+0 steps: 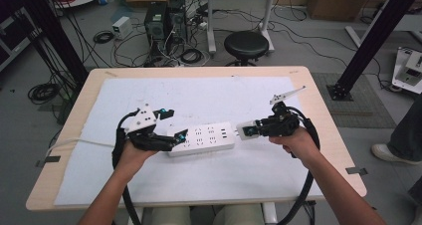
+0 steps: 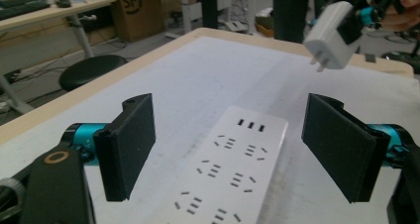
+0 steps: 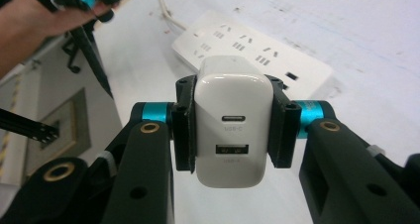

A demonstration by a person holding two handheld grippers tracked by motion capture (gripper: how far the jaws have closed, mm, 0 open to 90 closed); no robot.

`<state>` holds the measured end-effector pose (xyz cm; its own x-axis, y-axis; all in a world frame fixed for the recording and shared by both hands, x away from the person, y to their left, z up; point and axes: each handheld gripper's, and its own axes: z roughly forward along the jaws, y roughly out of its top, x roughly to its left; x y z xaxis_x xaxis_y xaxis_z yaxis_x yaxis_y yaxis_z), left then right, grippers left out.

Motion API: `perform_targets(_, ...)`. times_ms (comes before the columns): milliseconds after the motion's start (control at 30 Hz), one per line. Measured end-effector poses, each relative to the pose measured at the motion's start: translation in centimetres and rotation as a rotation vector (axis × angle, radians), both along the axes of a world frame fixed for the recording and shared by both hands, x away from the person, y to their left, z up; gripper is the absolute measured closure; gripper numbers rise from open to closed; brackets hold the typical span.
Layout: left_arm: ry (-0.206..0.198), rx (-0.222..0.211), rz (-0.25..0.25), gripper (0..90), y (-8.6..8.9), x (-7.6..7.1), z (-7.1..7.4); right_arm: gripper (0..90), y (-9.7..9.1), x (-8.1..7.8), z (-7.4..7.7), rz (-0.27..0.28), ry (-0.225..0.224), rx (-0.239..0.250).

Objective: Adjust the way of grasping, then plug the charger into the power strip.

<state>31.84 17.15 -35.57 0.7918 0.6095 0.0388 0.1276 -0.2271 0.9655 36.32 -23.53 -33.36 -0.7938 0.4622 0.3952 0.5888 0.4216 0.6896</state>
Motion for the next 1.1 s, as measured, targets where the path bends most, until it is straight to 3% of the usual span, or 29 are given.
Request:
perform_targets(200, 0.006, -0.023, 0.048, 21.0, 1.4, 0.0, -0.3, 63.8, -0.8, -0.1, 0.1, 0.011, -0.032, -0.045)
perform_targets(567, 0.006, -0.034, 0.107, 21.1, 3.8, -0.5, -0.3, 63.8, -1.6, -0.1, 1.0, 0.054, -0.134, -0.215)
perform_targets(833, 0.024, -0.040, 0.106, 21.1, 4.4, -0.6, -0.6, 63.7, -1.8, 0.2, 1.7, 0.052, -0.151, -0.248)
perform_targets(1100, 0.017, -0.027, 0.121, 21.1, 4.9, -0.8, -0.6, 63.8, -1.1, 0.9, 2.9, 0.074, -0.178, -0.273)
